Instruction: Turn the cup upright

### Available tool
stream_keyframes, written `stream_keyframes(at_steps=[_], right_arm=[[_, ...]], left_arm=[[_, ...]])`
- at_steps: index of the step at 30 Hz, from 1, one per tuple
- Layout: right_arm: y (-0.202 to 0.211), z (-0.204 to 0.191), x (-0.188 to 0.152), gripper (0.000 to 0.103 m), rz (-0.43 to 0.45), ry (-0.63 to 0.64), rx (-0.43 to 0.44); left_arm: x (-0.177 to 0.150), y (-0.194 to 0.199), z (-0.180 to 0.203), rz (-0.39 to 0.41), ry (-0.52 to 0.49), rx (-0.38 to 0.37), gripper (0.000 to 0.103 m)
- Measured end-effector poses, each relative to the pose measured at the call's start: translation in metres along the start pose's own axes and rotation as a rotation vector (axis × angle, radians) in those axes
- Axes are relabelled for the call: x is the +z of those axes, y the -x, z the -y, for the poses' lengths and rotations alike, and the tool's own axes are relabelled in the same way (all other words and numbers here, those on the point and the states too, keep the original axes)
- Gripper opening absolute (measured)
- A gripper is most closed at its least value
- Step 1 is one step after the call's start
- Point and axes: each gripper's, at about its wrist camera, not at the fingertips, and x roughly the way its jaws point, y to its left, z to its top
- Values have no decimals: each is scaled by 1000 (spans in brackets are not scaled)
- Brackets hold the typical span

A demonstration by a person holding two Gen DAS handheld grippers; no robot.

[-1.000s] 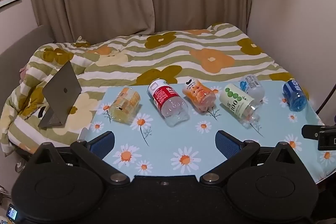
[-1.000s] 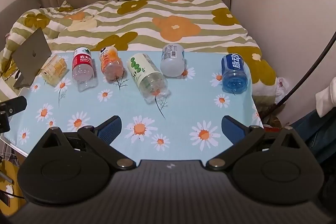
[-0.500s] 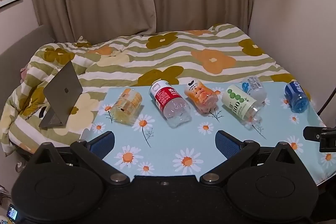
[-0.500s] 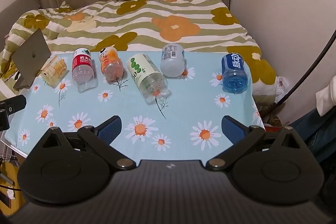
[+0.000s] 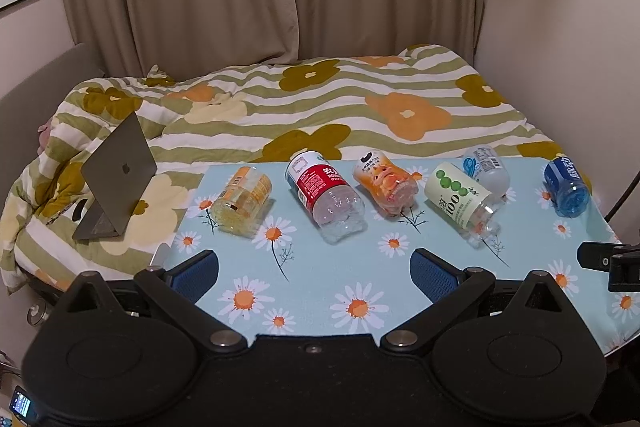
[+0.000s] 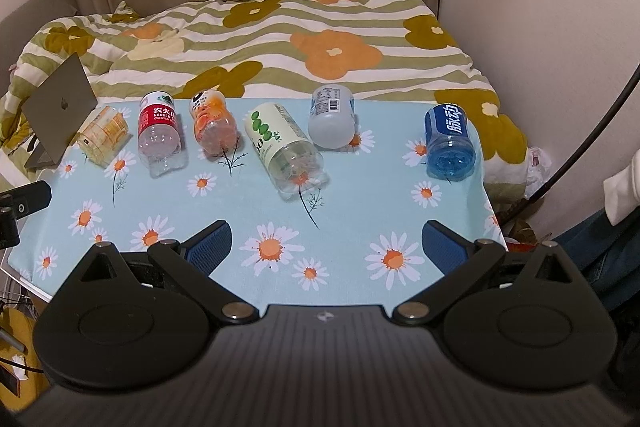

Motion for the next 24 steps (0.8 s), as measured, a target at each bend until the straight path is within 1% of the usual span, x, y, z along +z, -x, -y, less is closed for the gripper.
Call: stream_keyframes(at_steps=[24], right_arm=[[0, -4, 0, 103, -4, -2, 3]], left_arm=[[1, -3, -5, 3, 1, -1, 103]])
